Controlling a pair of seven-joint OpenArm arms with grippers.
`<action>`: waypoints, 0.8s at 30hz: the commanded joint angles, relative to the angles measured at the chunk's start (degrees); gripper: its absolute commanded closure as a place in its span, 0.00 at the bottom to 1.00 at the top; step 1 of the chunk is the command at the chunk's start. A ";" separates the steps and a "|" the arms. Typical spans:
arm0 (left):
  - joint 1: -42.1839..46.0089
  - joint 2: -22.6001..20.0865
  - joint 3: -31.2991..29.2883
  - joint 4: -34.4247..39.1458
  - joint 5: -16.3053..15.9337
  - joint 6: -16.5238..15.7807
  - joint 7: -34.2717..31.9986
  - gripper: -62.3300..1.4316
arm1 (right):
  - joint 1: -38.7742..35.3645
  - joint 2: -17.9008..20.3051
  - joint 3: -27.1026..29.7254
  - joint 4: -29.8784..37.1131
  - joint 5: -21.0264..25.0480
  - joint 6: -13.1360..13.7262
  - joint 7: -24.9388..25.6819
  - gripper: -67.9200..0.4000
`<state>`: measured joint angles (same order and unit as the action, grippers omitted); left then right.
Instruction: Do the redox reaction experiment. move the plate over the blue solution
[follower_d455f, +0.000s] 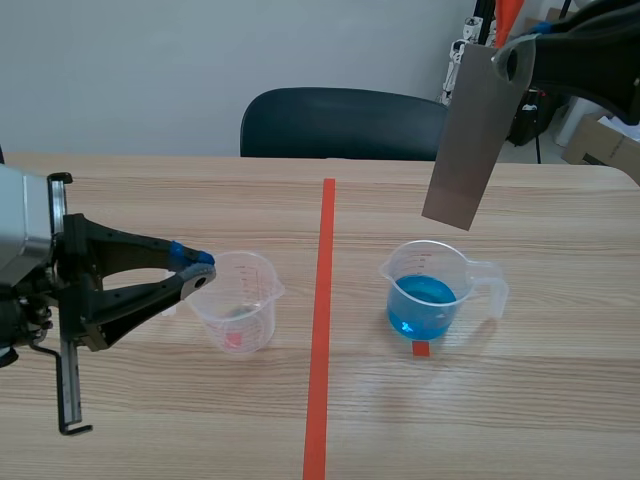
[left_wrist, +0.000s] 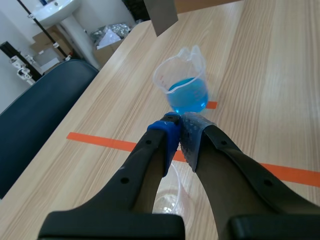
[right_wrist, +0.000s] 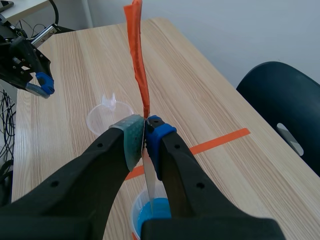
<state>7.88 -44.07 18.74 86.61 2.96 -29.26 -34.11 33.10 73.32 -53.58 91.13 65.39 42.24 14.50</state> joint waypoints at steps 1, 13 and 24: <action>-1.27 1.40 -0.31 0.48 -0.98 -0.24 0.98 0.92 | 0.85 0.31 0.66 0.33 0.81 0.48 0.90 0.99; -10.49 12.59 6.19 0.46 7.34 -1.77 12.33 0.92 | 0.85 0.33 0.66 0.33 0.81 0.48 0.66 0.99; -15.82 19.69 11.15 0.20 11.50 1.62 19.65 0.92 | 0.87 0.35 0.66 0.33 0.87 0.48 0.68 0.99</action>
<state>-7.40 -24.58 29.76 86.61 15.22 -28.23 -13.80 33.10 73.32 -53.58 91.13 65.39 42.24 14.06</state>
